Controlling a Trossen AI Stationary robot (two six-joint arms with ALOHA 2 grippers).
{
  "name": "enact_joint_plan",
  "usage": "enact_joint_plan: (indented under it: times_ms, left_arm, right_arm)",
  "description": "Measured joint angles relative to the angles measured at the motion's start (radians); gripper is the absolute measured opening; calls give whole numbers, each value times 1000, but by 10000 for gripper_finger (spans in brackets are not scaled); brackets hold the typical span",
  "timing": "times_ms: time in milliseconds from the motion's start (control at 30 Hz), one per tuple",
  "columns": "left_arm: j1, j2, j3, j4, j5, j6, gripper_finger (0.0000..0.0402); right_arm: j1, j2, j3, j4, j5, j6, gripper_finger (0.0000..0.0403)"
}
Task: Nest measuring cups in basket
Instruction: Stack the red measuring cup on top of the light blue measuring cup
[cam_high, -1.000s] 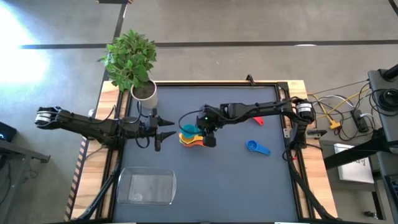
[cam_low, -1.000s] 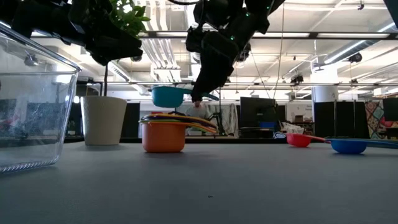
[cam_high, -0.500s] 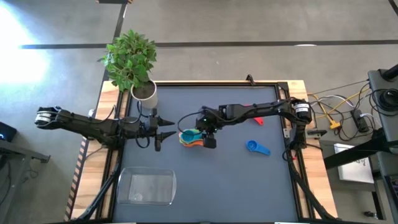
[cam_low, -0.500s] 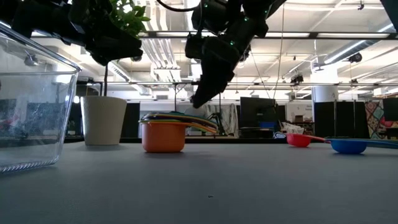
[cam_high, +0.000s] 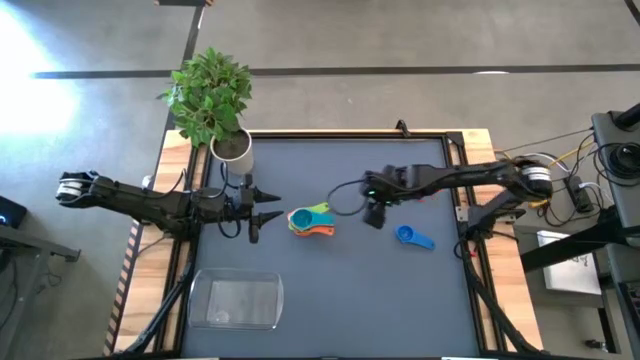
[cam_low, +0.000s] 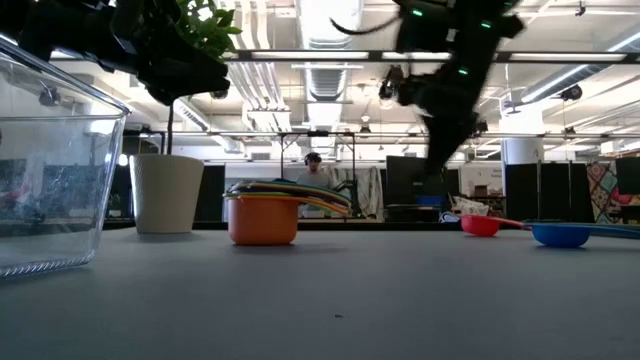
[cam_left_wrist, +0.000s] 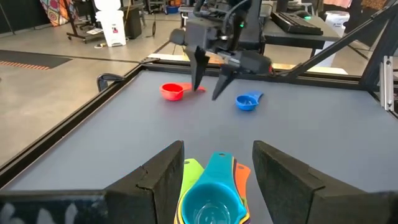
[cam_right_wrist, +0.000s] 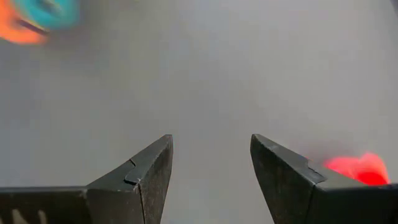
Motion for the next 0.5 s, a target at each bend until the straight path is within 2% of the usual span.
enact_joint_plan:
  times_ms: [267, 500]
  left_arm:
    - [0, 0, 0, 11, 1, 12, 174]
    - [1, 0, 0, 25, 2, 25, 174]
  right_arm:
    - [-119, -272, -295, 42, 24, 100, 209]
    - [-263, -368, -443, 59, 28, 98, 261]
